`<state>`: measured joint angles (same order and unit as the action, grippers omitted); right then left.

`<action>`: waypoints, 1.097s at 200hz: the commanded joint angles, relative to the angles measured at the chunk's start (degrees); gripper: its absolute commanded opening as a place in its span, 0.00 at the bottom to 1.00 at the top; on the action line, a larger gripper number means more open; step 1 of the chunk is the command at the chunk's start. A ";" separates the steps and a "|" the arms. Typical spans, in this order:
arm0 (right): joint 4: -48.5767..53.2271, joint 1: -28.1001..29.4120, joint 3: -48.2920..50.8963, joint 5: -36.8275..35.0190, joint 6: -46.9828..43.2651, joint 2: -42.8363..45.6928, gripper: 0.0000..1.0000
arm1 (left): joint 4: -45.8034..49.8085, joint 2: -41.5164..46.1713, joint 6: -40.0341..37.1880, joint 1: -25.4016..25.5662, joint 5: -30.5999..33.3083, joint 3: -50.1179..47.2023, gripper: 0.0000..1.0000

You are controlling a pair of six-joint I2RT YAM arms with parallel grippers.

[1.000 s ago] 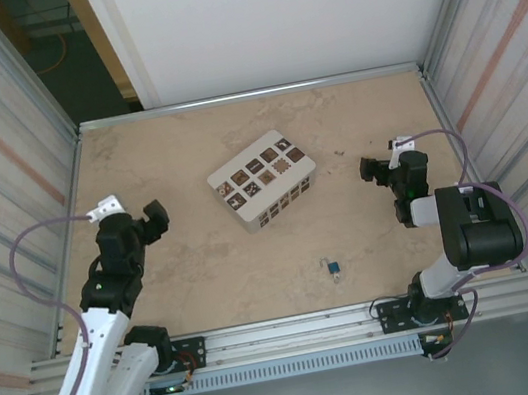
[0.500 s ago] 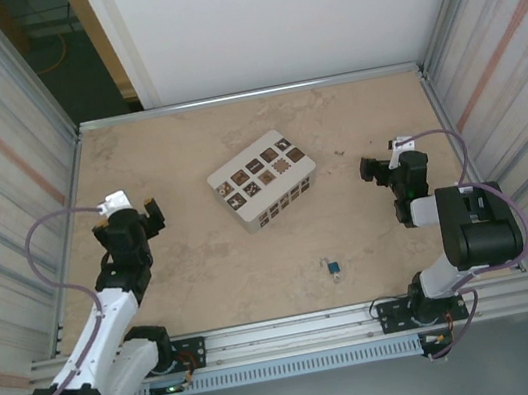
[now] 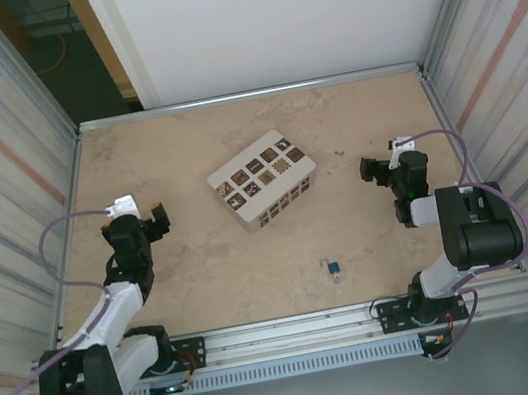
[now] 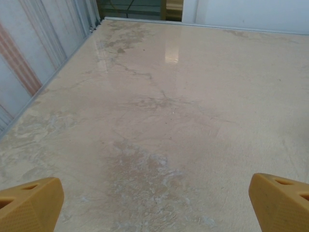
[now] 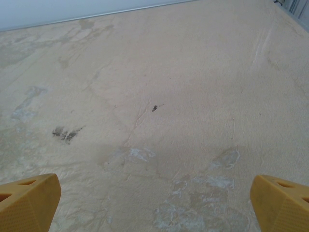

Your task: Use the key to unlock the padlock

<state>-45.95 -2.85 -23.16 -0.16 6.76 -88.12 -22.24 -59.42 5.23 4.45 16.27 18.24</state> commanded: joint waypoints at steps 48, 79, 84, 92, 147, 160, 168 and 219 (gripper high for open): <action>0.29 0.40 -0.30 -0.81 -1.50 -0.11 0.99 | -20.29 -10.91 -4.17 -1.17 -6.13 -2.31 0.99; 0.28 0.42 -0.23 -0.81 -1.57 -0.21 0.99 | -23.28 -12.86 -4.80 -2.88 -8.88 -2.34 0.99; 0.26 0.41 -0.31 -0.80 -1.56 -0.19 0.99 | -24.23 -12.97 -4.73 -3.22 -9.28 -2.74 0.99; 0.27 0.41 -0.27 -0.80 -1.60 -0.21 0.99 | -27.15 -13.83 -4.50 -3.85 -9.82 -3.85 0.99; 0.26 0.39 -0.24 -0.81 -1.50 -0.17 0.99 | -39.41 -22.82 -2.86 -7.17 -14.81 -5.86 0.99; 0.34 0.39 -0.29 -0.80 -1.51 -0.21 0.99 | -43.09 -25.06 -2.69 -7.19 -14.62 -6.83 0.99; 0.28 0.42 -0.23 -0.80 -1.53 -0.21 0.99 | -46.57 -27.33 -2.86 -7.22 -14.54 -7.05 0.99; 0.43 0.43 -0.34 -0.80 -1.55 -0.21 0.99 | -22.83 -26.86 -7.24 -3.51 -14.40 5.19 0.99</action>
<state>-45.82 -2.85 -23.16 -0.16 6.76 -88.12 -56.40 -86.30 2.00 -1.85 1.89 15.59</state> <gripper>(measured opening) 0.990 0.987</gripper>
